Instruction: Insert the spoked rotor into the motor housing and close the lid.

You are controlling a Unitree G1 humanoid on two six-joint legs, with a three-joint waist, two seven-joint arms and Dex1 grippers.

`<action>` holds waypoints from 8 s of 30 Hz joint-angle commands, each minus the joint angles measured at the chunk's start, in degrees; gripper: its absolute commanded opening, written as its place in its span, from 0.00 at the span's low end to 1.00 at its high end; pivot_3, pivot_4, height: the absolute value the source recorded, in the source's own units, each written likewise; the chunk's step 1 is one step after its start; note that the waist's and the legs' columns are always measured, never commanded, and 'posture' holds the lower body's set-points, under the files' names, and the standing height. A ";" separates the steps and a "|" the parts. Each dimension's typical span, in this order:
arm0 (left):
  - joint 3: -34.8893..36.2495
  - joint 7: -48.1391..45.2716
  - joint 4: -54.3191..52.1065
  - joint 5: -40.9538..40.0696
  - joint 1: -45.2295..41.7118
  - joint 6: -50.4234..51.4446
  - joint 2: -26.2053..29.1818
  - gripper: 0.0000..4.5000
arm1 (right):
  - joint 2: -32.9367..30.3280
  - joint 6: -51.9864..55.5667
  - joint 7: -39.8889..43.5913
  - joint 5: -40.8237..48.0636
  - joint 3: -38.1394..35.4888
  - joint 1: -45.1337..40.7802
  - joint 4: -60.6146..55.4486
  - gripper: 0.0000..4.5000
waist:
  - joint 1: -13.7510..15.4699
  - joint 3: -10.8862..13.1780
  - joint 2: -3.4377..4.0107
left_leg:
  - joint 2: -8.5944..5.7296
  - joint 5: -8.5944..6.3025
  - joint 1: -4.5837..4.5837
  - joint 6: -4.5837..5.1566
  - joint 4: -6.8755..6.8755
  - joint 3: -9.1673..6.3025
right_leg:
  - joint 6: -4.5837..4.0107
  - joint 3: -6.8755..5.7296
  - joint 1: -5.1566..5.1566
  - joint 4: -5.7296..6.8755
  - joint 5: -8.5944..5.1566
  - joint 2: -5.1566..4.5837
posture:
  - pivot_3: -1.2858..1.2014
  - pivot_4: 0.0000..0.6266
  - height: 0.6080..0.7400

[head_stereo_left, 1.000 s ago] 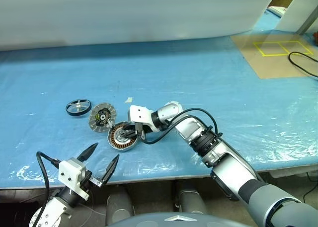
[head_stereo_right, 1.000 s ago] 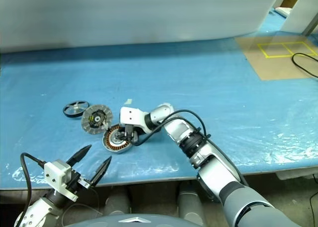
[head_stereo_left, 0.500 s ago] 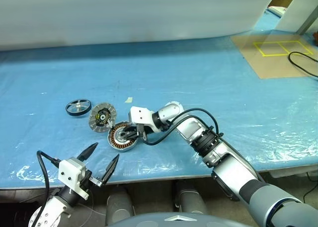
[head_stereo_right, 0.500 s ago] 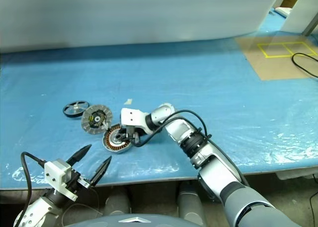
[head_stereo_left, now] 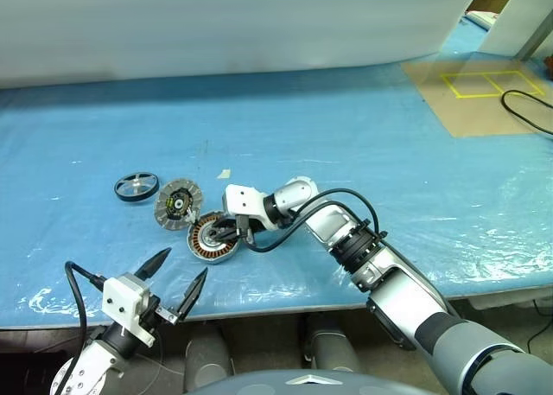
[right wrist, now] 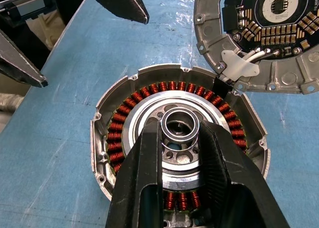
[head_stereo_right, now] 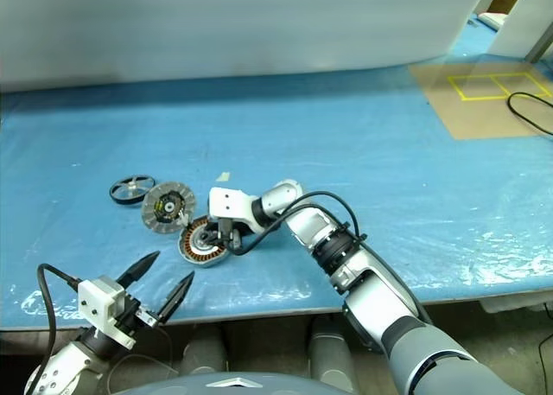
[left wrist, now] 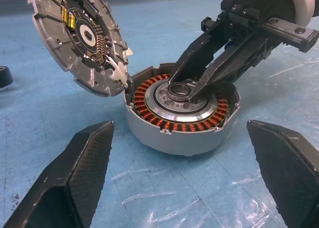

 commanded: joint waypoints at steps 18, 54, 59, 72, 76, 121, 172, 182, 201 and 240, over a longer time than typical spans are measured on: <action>-0.35 0.09 -0.36 -0.63 0.08 -0.42 0.28 1.00 | -0.09 -0.50 0.40 0.23 -0.42 -0.12 -1.50 0.15 | 0.01 0.00 0.00 | 0.00 0.00 0.00 0.00 0.03 0.00 | 0.00 0.00 0.00 0.02 0.00 0.00 | 0.52 0.24 1.00; -0.29 0.15 -0.52 -0.83 0.76 -0.28 0.65 1.00 | 1.92 1.59 -1.82 2.91 -3.58 -0.52 -0.95 0.74 | -0.01 0.00 0.00 | 0.00 0.00 0.00 0.00 0.05 0.00 | 0.00 0.01 0.00 0.04 0.00 0.00 | 0.52 0.24 1.00; -0.39 0.09 -0.37 -0.83 0.48 0.01 0.80 1.00 | 3.90 5.69 -1.83 6.51 -7.14 -1.87 -1.16 0.74 | 0.00 0.00 0.00 | 0.00 0.00 0.00 0.00 0.05 0.00 | 0.00 0.01 0.00 0.04 0.00 0.00 | 0.52 0.24 1.00; -0.26 0.10 -0.22 -0.95 0.01 0.36 1.07 1.00 | 4.74 7.20 -2.93 5.72 -5.18 0.86 -1.84 0.01 | 0.04 0.00 0.00 | 0.00 0.00 0.00 0.00 0.04 0.00 | 0.00 0.00 0.00 0.05 0.00 0.00 | 0.52 0.24 1.00; 0.11 0.03 -0.27 -1.18 0.08 0.37 1.24 1.00 | 3.44 7.13 -1.78 4.60 -2.83 1.86 -3.66 0.01 | 0.06 0.00 0.00 | 0.00 0.00 0.00 0.00 0.05 -0.01 | 0.00 0.00 0.00 0.05 0.00 0.00 | 0.52 0.24 1.00; -0.65 -0.03 1.13 -1.13 -2.07 0.61 1.46 1.00 | 1.81 7.64 -0.40 3.20 -0.92 0.84 -3.71 0.01 | 0.09 -0.01 0.00 | -0.01 0.00 0.03 0.00 0.06 -0.01 | 0.00 0.01 0.02 0.10 0.00 -0.01 | 0.52 0.24 1.00; 9.05 -1.46 -6.72 -9.40 -2.92 9.17 10.86 1.00 | -2.04 -5.46 8.82 10.03 -9.18 -0.24 -0.09 0.01 | 0.05 -0.01 0.00 | 0.00 0.00 0.05 0.00 0.07 -0.02 | 0.00 0.00 0.01 0.16 0.00 0.00 | 0.52 0.24 1.00; 15.39 -1.90 -10.42 -14.67 -5.06 14.46 14.56 1.00 | 1.74 -4.26 2.10 4.67 -5.10 1.18 2.01 0.01 | -0.12 -0.01 0.00 | 0.02 0.01 -0.02 0.00 0.09 -0.02 | -0.01 -0.02 -0.05 0.14 0.00 0.02 | 0.52 0.24 1.00; 22.26 -3.19 -8.55 -17.23 -10.91 17.49 16.83 1.00 | 2.52 -6.13 -0.55 -0.27 -0.53 1.54 2.49 0.01 | -0.05 -0.01 -0.01 | 0.00 0.00 0.04 0.00 0.11 -0.02 | -0.01 -0.01 -0.02 0.27 0.00 0.00 | 0.52 0.24 1.00; -22.98 -45.38 84.16 24.28 -100.10 17.20 38.24 1.00 | -5.73 5.58 0.72 11.14 -11.48 3.19 -13.34 0.01 | 1.96 -0.04 -0.24 | -0.19 0.17 -0.09 -0.32 0.21 -0.25 | 0.00 -0.10 0.10 0.26 0.03 -0.10 | 0.52 0.24 1.00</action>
